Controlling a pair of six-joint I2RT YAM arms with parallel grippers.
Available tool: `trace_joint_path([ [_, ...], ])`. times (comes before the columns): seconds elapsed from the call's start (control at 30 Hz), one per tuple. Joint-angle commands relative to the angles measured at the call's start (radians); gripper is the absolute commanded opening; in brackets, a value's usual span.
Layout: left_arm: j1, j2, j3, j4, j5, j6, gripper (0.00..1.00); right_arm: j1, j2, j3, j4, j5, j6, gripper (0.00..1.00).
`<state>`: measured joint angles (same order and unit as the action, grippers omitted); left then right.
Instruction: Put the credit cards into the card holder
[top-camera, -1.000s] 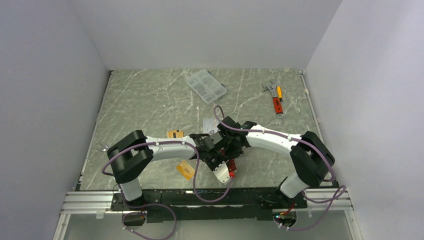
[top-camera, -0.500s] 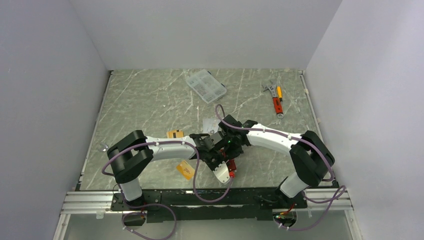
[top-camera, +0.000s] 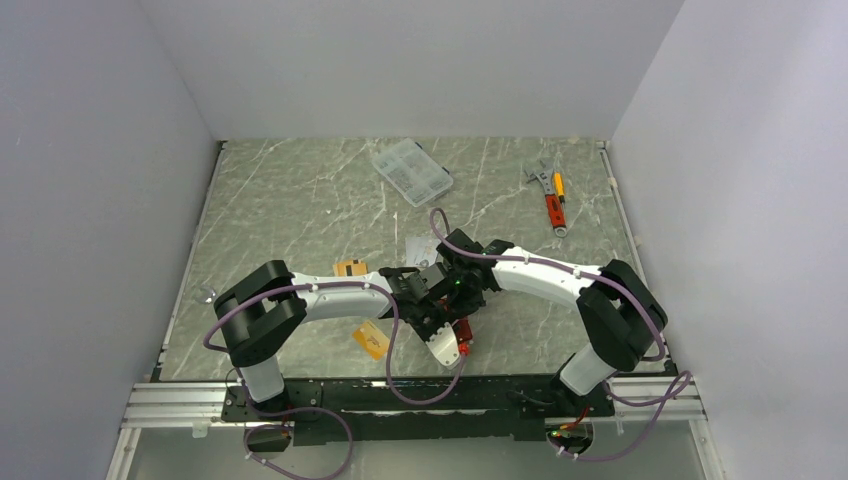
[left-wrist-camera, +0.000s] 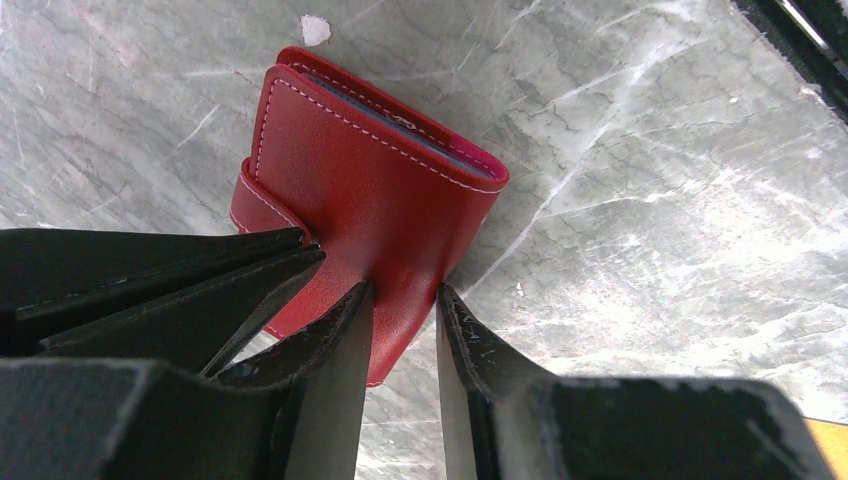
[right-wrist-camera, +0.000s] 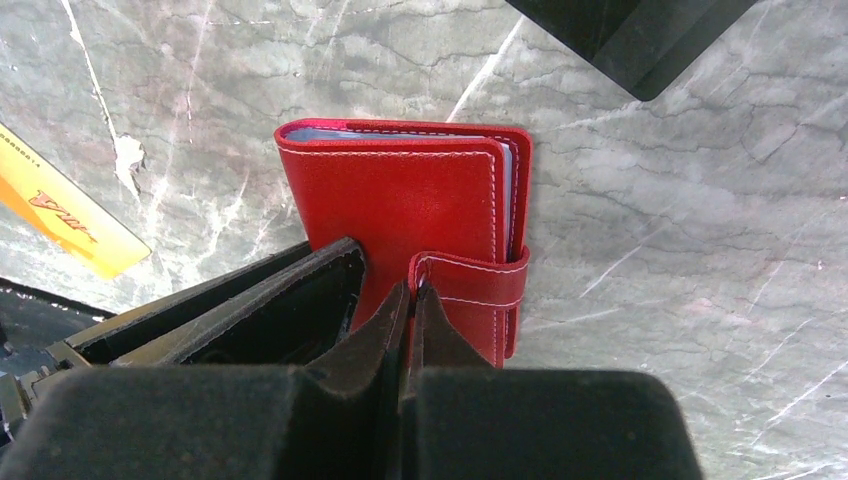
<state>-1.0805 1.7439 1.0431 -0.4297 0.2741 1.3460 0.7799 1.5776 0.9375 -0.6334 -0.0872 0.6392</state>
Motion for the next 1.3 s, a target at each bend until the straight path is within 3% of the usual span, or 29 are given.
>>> trace_joint_path([
  [0.0,0.01,0.006,-0.004,0.006,-0.015,0.005,0.33,0.002,0.017,0.012,0.049,0.008,0.022,0.0],
  [1.1,0.011,-0.02,0.006,-0.009,-0.03,-0.013,0.35,0.023,0.08,-0.112,0.041,0.06,0.081,0.0],
  [1.27,0.013,-0.021,0.015,-0.012,-0.038,-0.024,0.39,0.034,0.09,-0.134,0.036,0.07,0.092,0.0],
])
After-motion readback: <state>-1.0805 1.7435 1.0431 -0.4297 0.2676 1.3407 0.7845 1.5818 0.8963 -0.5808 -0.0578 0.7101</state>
